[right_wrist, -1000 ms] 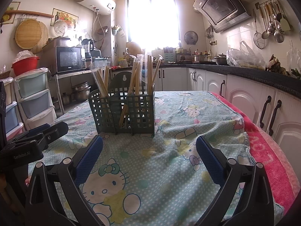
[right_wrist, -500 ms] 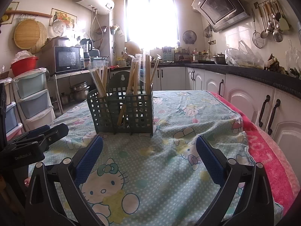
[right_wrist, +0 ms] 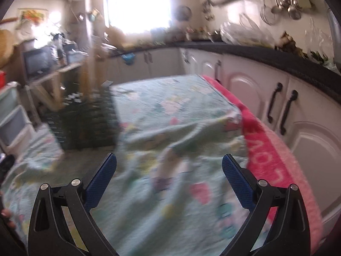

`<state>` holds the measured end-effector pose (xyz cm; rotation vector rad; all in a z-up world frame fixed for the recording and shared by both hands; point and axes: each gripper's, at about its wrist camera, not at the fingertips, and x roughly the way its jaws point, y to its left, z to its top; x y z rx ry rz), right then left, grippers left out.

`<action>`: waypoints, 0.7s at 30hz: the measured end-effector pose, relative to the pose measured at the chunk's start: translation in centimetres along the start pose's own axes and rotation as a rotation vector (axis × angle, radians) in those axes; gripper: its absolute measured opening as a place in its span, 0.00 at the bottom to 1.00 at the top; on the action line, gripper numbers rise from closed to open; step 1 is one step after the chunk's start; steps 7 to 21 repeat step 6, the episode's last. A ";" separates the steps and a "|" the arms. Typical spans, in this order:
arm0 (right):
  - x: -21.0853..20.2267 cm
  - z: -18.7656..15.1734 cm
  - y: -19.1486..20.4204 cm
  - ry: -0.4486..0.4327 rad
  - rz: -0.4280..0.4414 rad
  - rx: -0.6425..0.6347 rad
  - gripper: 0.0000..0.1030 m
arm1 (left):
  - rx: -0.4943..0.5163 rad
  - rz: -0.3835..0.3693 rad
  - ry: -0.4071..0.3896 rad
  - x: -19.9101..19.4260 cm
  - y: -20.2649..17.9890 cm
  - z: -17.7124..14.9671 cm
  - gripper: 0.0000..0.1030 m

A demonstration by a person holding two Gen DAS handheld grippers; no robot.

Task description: Organize utensils

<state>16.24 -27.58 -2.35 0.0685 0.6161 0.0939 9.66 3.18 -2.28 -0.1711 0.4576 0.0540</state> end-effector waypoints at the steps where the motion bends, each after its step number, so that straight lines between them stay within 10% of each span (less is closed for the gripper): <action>1: 1.4 0.7 -0.9 0.053 -0.042 -0.004 0.94 | -0.007 0.021 0.027 0.7 0.9 0.5 0.90; 6: 7.2 2.1 -4.3 0.217 -0.115 -0.007 0.94 | -0.014 0.185 0.163 5.7 5.5 2.8 0.90; 21: 7.2 2.1 -4.3 0.217 -0.115 -0.007 0.94 | -0.014 0.185 0.163 5.7 5.5 2.8 0.90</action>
